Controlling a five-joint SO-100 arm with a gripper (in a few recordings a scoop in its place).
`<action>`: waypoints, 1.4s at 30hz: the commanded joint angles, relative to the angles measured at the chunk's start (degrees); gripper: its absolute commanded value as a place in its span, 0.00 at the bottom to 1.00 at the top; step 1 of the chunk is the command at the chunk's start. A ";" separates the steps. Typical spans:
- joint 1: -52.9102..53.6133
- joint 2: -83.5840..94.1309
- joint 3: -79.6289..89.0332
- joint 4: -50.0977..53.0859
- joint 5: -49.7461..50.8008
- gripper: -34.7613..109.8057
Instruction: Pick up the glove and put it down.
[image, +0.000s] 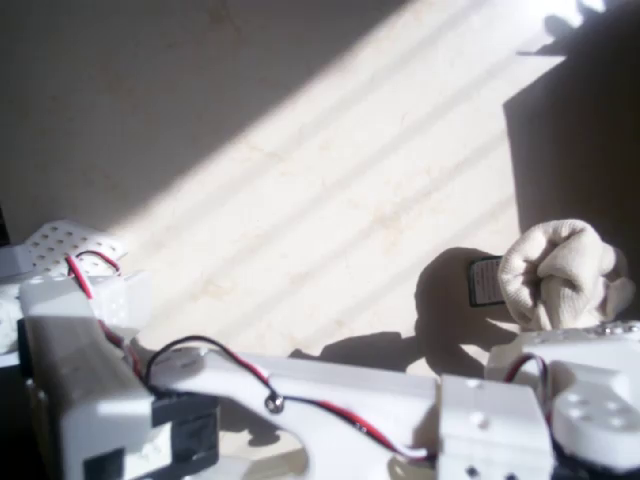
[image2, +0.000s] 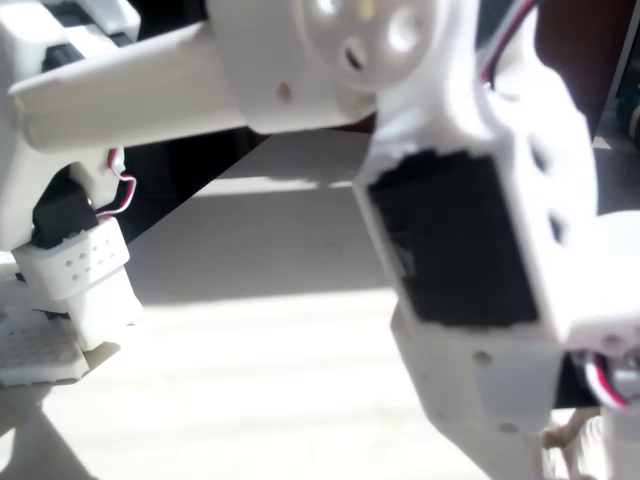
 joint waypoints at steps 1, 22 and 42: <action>1.67 -1.23 -1.93 0.18 -0.53 0.24; 1.85 -12.39 -2.64 -0.70 -0.62 0.24; 1.23 -7.03 -2.11 1.85 -3.34 0.39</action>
